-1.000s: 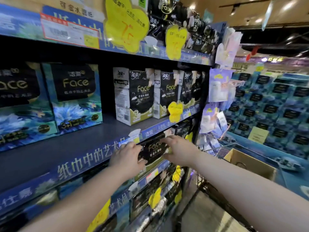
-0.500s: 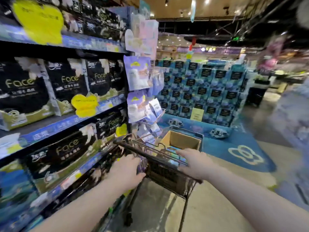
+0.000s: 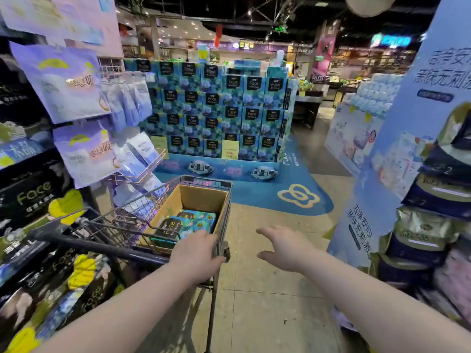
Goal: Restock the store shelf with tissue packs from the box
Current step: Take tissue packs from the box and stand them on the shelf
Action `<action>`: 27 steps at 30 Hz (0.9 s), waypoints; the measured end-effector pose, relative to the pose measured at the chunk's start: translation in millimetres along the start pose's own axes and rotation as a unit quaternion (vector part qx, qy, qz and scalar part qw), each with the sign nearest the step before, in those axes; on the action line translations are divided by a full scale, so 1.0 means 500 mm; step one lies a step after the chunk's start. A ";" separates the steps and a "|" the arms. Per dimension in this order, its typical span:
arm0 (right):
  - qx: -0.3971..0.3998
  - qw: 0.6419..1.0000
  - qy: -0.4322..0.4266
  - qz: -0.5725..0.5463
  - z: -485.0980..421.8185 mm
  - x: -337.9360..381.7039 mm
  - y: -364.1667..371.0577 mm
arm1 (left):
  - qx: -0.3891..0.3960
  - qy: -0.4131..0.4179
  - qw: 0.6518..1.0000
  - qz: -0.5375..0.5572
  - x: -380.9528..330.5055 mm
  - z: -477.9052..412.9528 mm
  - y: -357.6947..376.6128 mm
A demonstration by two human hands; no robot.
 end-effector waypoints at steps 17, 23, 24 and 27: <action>0.052 0.996 0.074 -0.001 -0.345 -0.212 0.017 | 0.070 0.040 0.996 0.049 -0.004 -0.456 0.106; 0.090 0.995 0.036 0.012 -0.497 -0.255 0.035 | 0.090 -0.019 0.994 0.061 0.045 -0.561 0.154; 0.097 0.995 0.023 0.014 -0.526 -0.263 0.040 | 0.093 -0.037 0.993 0.064 0.056 -0.578 0.164; 0.115 0.993 -0.026 0.023 -0.616 -0.290 0.050 | 0.103 -0.103 0.987 0.067 0.090 -0.623 0.191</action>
Point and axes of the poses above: each hand's wrist, its own z-axis away from the middle knuckle, its own y-axis out of the palm, x = y × z, the point moved 6 cm from there along -z, towards the middle knuckle
